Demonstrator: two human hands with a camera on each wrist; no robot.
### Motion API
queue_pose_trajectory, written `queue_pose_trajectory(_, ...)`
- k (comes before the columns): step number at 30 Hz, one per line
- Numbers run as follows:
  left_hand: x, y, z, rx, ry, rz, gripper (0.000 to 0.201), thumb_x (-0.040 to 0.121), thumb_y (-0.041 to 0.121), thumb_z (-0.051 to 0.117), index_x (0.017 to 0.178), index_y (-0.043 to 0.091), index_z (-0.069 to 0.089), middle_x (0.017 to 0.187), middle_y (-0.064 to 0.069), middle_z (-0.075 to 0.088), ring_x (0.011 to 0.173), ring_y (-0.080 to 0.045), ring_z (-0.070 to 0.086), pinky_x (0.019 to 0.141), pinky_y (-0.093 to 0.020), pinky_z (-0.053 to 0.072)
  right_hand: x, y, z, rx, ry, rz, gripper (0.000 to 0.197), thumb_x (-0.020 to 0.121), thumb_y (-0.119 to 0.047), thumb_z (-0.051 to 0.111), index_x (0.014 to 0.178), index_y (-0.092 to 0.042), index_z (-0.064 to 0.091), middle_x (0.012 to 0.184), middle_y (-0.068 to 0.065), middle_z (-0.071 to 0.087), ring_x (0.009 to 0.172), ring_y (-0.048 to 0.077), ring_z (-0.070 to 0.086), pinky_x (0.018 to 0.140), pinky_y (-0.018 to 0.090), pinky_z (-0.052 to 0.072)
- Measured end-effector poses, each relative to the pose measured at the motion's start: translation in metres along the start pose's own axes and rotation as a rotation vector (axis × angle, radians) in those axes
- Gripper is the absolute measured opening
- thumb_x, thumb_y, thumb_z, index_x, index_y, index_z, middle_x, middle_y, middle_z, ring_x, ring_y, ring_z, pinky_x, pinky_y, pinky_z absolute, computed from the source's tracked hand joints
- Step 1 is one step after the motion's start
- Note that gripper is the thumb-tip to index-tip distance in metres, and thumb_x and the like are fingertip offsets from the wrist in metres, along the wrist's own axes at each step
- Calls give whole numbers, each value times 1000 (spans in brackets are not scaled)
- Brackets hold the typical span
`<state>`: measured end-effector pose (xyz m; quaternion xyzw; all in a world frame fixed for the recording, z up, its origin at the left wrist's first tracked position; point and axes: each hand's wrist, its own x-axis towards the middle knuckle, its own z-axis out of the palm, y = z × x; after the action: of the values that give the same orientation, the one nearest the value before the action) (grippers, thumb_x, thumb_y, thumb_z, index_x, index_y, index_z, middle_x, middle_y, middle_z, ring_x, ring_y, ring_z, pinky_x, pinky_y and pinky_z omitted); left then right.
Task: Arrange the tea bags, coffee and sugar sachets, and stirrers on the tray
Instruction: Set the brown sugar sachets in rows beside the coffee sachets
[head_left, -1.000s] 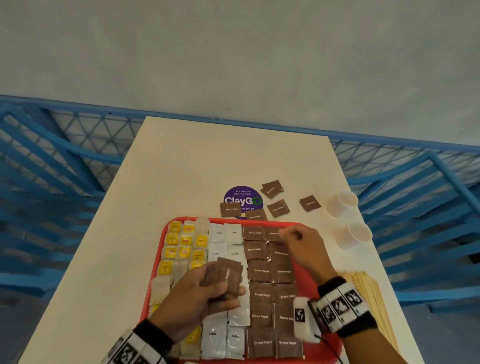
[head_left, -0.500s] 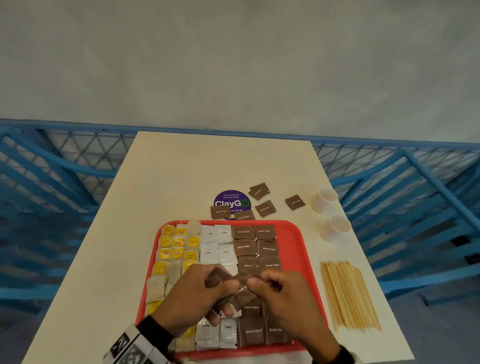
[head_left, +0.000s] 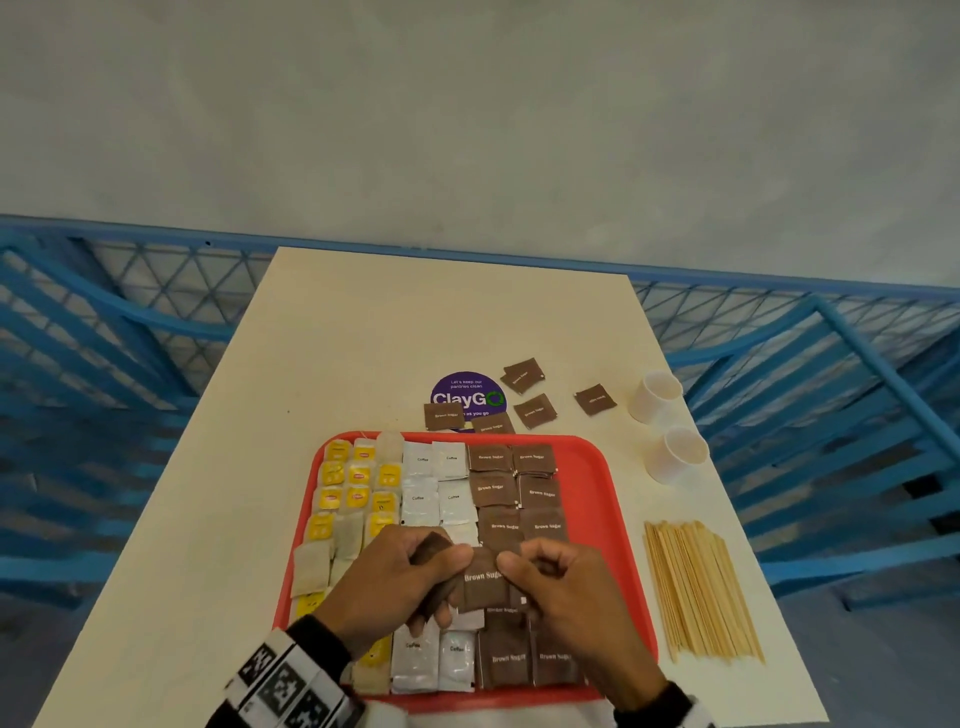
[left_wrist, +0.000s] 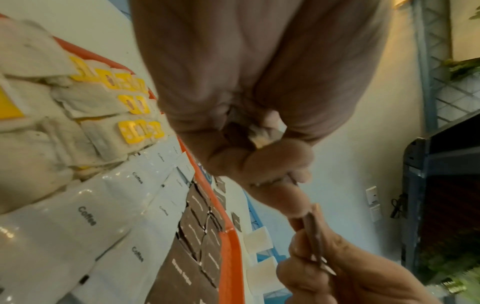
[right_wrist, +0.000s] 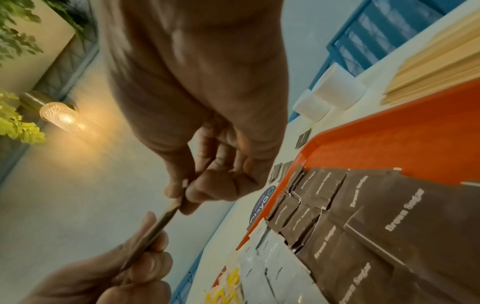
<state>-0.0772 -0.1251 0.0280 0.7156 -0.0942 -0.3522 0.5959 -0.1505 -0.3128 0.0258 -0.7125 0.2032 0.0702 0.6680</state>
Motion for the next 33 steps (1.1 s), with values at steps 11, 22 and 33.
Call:
queue_pose_trajectory(11, -3, -33, -16, -248, 294, -191, 25, 99, 22, 59, 98, -3, 63, 82, -23, 69, 56, -17, 63, 44, -27, 46, 145, 20, -19, -383, 193, 103, 27, 91, -17, 69, 73, 2, 71, 63, 5, 62, 62, 14, 55, 65, 28, 48)
queue_pose_trajectory(22, -3, -23, -19, -443, 61, -185, 37, 94, -4, 59, 126, 14, 56, 108, -20, 72, 97, -35, 72, 72, -38, 60, 95, -1, -13, -480, 211, -38, 23, 95, -29, 63, 75, -21, 71, 78, -6, 72, 74, 8, 65, 68, 24, 53)
queue_pose_trajectory(33, -3, 10, 0, -40, 76, 24, 25, 100, 23, 57, 90, 1, 62, 80, -14, 75, 69, -27, 73, 46, -29, 53, 8, -20, 3, -163, -77, -146, 22, 90, -28, 70, 81, -8, 75, 68, 3, 71, 61, 10, 59, 59, 23, 46)
